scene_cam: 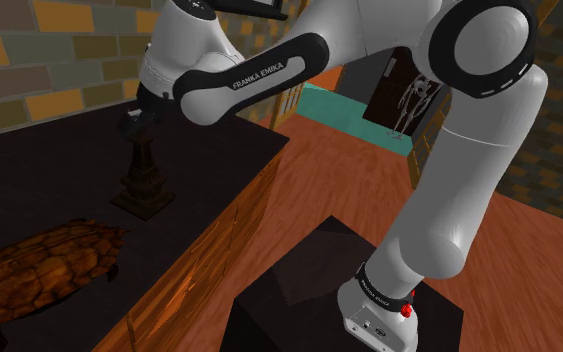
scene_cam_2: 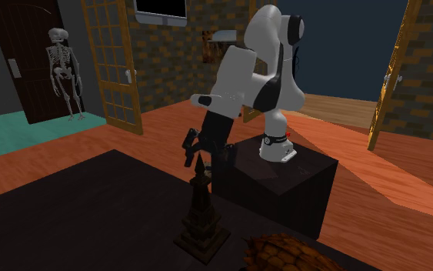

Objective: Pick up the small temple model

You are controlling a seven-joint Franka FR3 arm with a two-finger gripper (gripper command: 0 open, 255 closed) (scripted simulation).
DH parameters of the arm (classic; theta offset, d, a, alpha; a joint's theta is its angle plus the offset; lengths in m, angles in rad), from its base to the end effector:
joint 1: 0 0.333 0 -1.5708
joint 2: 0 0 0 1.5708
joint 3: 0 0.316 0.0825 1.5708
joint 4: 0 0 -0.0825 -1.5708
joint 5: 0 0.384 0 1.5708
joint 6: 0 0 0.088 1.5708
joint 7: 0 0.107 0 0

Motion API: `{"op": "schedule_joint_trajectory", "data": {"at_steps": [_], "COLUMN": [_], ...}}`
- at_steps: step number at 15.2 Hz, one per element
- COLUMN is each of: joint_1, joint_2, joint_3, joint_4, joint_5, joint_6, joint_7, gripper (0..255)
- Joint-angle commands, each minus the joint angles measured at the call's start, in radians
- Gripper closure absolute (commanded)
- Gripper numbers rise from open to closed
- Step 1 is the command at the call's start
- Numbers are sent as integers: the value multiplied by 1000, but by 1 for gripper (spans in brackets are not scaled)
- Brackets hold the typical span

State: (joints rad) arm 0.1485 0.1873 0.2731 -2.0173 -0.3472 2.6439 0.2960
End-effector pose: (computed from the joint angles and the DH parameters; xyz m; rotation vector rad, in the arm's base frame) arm 0.5666 0.2565 0.4111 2.9833 0.5701 0.7460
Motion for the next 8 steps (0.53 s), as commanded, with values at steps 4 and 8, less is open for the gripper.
{"op": "schedule_joint_trajectory", "data": {"at_steps": [4,8], "joint_1": [8,8], "joint_2": [25,25], "joint_3": [-11,-11], "joint_4": [-16,-16], "joint_5": [-33,-33], "joint_6": [39,39], "joint_7": [30,31], "gripper": [0,255]}}
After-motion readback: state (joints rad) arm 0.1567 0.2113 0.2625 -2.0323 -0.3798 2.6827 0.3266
